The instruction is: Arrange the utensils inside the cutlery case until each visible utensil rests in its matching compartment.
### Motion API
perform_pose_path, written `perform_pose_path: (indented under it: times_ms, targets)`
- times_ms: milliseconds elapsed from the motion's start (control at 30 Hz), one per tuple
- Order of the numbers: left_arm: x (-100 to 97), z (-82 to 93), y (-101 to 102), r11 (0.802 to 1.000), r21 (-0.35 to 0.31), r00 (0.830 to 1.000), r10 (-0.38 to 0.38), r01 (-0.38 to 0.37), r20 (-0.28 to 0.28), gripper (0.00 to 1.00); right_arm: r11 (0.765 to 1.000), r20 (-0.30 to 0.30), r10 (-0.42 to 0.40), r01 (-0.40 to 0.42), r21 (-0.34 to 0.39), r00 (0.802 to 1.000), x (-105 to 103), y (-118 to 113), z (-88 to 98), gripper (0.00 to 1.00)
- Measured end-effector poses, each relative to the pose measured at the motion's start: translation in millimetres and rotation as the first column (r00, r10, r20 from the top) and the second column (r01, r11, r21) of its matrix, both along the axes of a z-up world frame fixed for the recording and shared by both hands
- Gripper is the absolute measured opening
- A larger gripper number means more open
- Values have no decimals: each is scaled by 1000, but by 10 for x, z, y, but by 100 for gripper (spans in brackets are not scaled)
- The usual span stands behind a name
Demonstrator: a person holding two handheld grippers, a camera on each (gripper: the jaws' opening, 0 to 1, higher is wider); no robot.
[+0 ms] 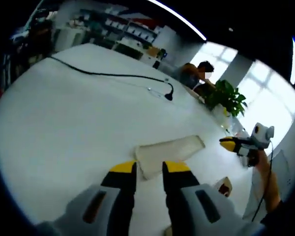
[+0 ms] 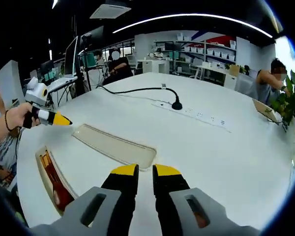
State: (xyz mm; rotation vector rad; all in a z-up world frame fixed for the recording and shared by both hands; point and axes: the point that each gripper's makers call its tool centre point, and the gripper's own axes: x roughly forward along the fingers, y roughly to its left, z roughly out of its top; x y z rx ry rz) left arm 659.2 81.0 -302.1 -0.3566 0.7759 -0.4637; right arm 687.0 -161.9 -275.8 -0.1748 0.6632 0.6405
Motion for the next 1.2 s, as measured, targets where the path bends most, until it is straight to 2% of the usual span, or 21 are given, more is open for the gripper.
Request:
perform_pose_path:
  times_ms: [100, 200, 267, 333, 367, 467, 533, 567, 633, 800, 933, 967, 1033, 1200]
  targets:
    - [84, 43, -26, 1000, 1, 1000, 1, -1, -5, 22, 1000, -3, -11, 11, -26, 1000, 100, 13, 14, 11]
    - [124, 45, -57, 1000, 9, 1000, -13, 13, -29, 23, 995, -19, -15, 13, -99, 1000, 134, -24, -55, 12]
    - [122, 18, -112, 998, 26, 997, -56, 57, -45, 25, 988, -36, 20, -25, -154, 999, 159, -28, -135, 12]
    - [147, 18, -136, 998, 39, 998, -43, 45, -52, 26, 989, -72, -1, -10, -149, 997, 169, -27, -221, 12]
    - [155, 13, -144, 997, 47, 997, -56, 59, -61, 26, 993, -105, -1, -11, -119, 994, 157, 17, -250, 12]
    - [195, -11, -133, 995, 81, 995, -56, 62, -83, 28, 993, -106, -11, -2, -119, 994, 228, 56, -280, 12]
    - [252, -22, -148, 992, 108, 995, -60, 68, -74, 29, 984, -96, -11, -6, -176, 995, 278, 21, -327, 12]
    - [227, -35, -144, 991, 113, 995, -60, 68, -80, 29, 985, -101, -17, 0, -175, 995, 296, 25, -345, 12]
    - [187, -66, -156, 992, 97, 992, -66, 76, -108, 29, 987, -119, -36, 16, -163, 992, 303, 21, -384, 12]
    - [190, -95, -132, 991, 111, 992, -60, 73, -114, 28, 987, -133, -48, 26, -161, 990, 201, 29, -472, 12]
    - [133, -110, -171, 994, 85, 990, -59, 70, -124, 28, 989, -142, -54, 33, -145, 988, 140, 64, -495, 11]
    - [122, -102, -197, 996, 67, 991, -54, 63, -122, 28, 988, -145, -54, 32, -154, 988, 125, 71, -511, 11]
    - [83, -134, -228, 994, 79, 990, -61, 71, -131, 28, 987, -143, -52, 29, -158, 988, 98, 99, -504, 7]
    - [104, -136, -209, 996, 72, 992, -44, 52, -117, 29, 975, -136, -93, 63, -214, 986, 75, 84, -517, 6]
